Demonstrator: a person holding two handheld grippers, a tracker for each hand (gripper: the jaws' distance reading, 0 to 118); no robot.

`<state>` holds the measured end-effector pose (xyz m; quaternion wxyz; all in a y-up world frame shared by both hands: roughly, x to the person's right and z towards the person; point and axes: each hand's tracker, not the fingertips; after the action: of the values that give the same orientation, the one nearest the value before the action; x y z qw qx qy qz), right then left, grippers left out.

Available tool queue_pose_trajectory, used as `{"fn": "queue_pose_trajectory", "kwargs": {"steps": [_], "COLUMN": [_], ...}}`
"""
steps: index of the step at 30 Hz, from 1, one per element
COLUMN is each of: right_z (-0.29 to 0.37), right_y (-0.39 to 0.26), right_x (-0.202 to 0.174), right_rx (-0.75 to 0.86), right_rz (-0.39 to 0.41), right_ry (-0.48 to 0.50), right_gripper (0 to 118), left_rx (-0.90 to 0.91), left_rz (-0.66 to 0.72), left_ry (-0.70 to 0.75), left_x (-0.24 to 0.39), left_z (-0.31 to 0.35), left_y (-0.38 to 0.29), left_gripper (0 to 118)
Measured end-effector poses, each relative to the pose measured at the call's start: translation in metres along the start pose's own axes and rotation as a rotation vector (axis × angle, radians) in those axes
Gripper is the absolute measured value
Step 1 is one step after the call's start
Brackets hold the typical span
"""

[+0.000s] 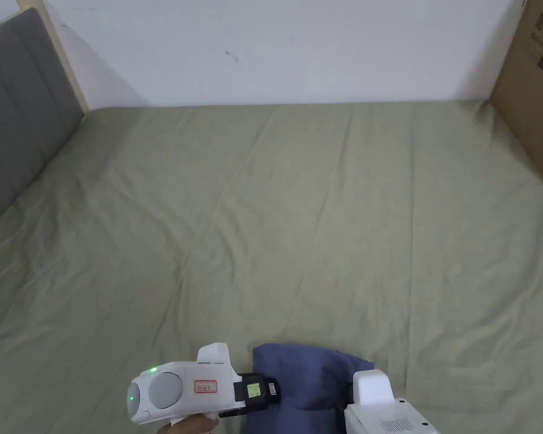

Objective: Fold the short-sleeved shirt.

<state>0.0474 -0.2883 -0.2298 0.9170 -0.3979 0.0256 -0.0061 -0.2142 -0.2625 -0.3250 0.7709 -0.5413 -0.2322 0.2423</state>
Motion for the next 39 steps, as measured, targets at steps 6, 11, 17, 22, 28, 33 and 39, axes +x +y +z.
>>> {"fn": "queue_pose_trajectory", "kwargs": {"steps": [6,11,17,22,28,33,39], "right_z": [0.016,0.046,0.078,0.094,0.093,0.082,0.071], "right_y": [0.017,0.052,0.096,0.122,0.137,0.14,0.14], "right_x": [0.003,0.003,0.003,0.0,-0.002,-0.002,-0.002], "right_rx": [0.029,0.17,0.321,0.393,0.421,0.398,0.37], "right_rz": [-0.009,0.017,0.005,0.021,0.031,0.051,0.063], "right_ry": [0.012,0.01,0.008,-0.004,-0.02,-0.036,-0.047], "right_gripper": [0,0,0,0,0,0,0], "left_rx": [0.036,0.08,0.138,0.182,0.171,0.159,0.109], "left_rz": [-0.076,-0.146,-0.142,-0.115,-0.049,-0.002,0.039], "left_ry": [0.031,0.09,0.274,0.444,0.597,0.645,0.722], "left_x": [0.013,-0.001,-0.072,-0.131,-0.181,-0.21,-0.224], "left_z": [0.019,0.063,0.141,0.198,0.24,0.245,0.217], "left_y": [0.004,0.031,0.081,0.123,0.158,0.17,0.171], "left_gripper": [15,14,14,14,14,14,23]}}
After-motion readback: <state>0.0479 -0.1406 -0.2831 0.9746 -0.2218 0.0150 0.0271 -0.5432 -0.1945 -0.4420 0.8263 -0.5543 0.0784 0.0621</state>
